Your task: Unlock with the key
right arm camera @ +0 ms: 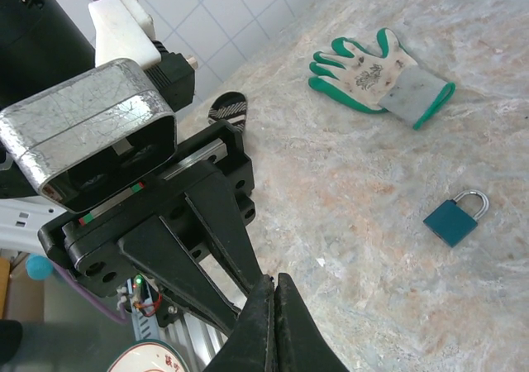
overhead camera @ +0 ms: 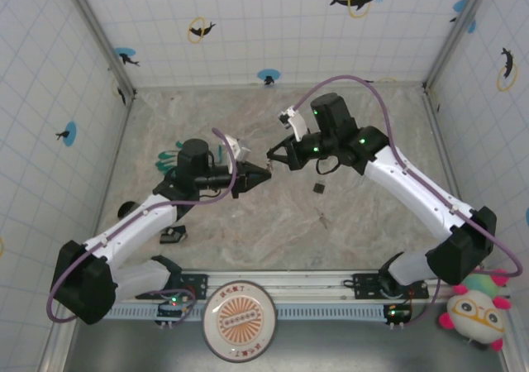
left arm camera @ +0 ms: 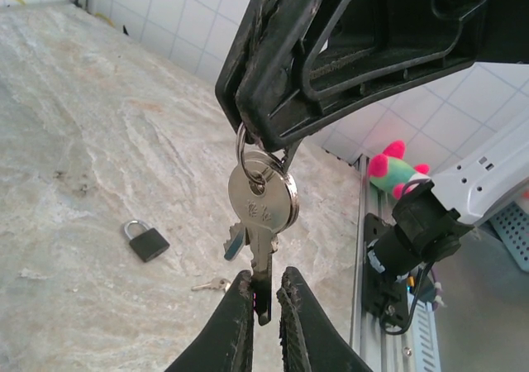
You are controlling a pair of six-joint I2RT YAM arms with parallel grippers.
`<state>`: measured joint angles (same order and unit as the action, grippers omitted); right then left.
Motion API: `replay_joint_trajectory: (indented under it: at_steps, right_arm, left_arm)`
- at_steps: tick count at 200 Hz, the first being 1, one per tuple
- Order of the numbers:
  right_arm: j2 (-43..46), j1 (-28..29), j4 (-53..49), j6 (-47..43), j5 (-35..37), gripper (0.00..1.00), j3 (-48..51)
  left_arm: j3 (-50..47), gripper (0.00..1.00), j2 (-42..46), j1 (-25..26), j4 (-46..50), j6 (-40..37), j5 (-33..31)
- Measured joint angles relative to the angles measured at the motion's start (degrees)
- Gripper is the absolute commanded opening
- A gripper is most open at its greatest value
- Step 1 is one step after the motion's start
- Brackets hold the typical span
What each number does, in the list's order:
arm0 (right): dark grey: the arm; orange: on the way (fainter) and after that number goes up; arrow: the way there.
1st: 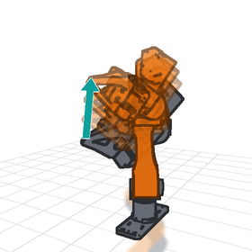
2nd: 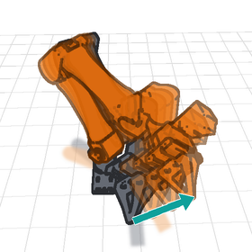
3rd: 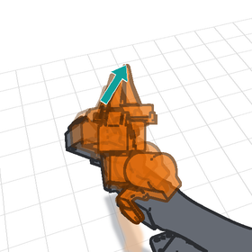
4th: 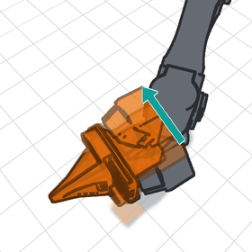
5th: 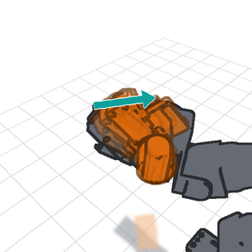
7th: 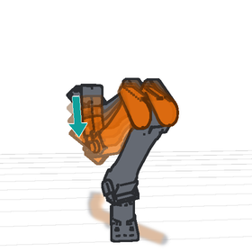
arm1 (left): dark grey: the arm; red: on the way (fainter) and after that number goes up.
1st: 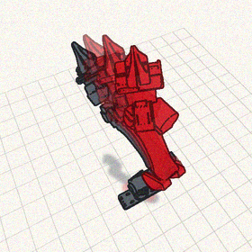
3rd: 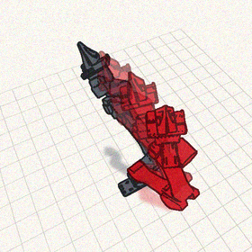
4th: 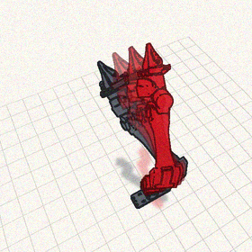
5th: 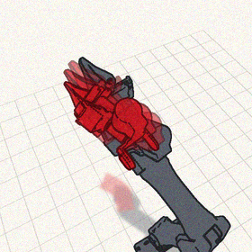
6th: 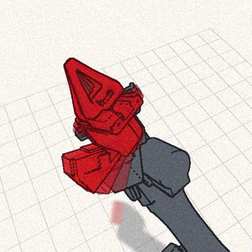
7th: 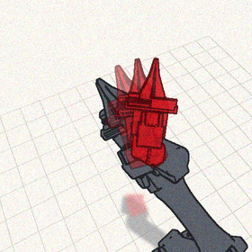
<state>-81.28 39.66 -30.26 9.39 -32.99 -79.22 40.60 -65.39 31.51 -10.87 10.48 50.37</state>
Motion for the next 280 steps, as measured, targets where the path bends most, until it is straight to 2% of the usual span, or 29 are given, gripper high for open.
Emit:
replay_joint_trajectory:
  at_steps: [28, 91, 113, 206, 213, 223, 234, 247, 264, 280]
  right_arm:
    - [0.1, 0.0, 0.0, 0.0, 0.2, 0.0, 0.6]
    - [0.2, 0.0, 0.0, 0.2, 0.2, 0.0, 1.4]
    - [0.2, 0.0, 0.0, 0.2, 0.2, 0.0, 1.4]
    - [0.7, -1.1, 0.9, 0.9, 0.6, 0.0, 1.7]
    - [0.7, -1.1, 1.0, 1.0, 0.6, 0.0, 1.8]
    - [0.8, -1.1, 1.3, 1.1, 0.7, 0.0, 2.1]
    - [0.9, -1.1, 1.3, 1.3, 0.7, 0.0, 2.3]
    - [0.9, -1.1, 1.3, 1.3, 0.6, 0.0, 2.4]
    - [0.9, -1.1, 1.4, 1.6, 0.6, 0.0, 2.4]
    - [0.9, -1.0, 1.3, 1.6, 0.5, 0.0, 2.4]
  left_arm:
    - [0.3, 0.2, 0.0, 0.0, 0.4, 0.0, 0.0]
    - [0.8, 0.12, 0.0, 0.0, 0.6, 0.0, 0.2]
    - [0.9, 0.0, 0.0, 0.0, 1.1, -0.1, 0.1]
    - [1.4, 0.0, 0.0, 0.0, 2.9, 0.0, -1.0]
    - [1.6, 0.13, 0.0, 0.0, 3.0, 0.0, -1.3]
    - [1.9, 0.25, 0.0, 0.0, 2.9, -0.2, -2.0]
    - [2.0, 0.42, 0.1, 0.0, 2.7, 0.2, -3.1]
    - [2.0, 0.48, 0.5, 0.0, 2.6, 0.3, -4.5]
    - [1.2, 0.62, 2.1, 0.0, 0.6, 0.0, -5.9]
    - [-0.3, 0.66, 4.4, 0.0, -2.0, 0.1, -6.3]
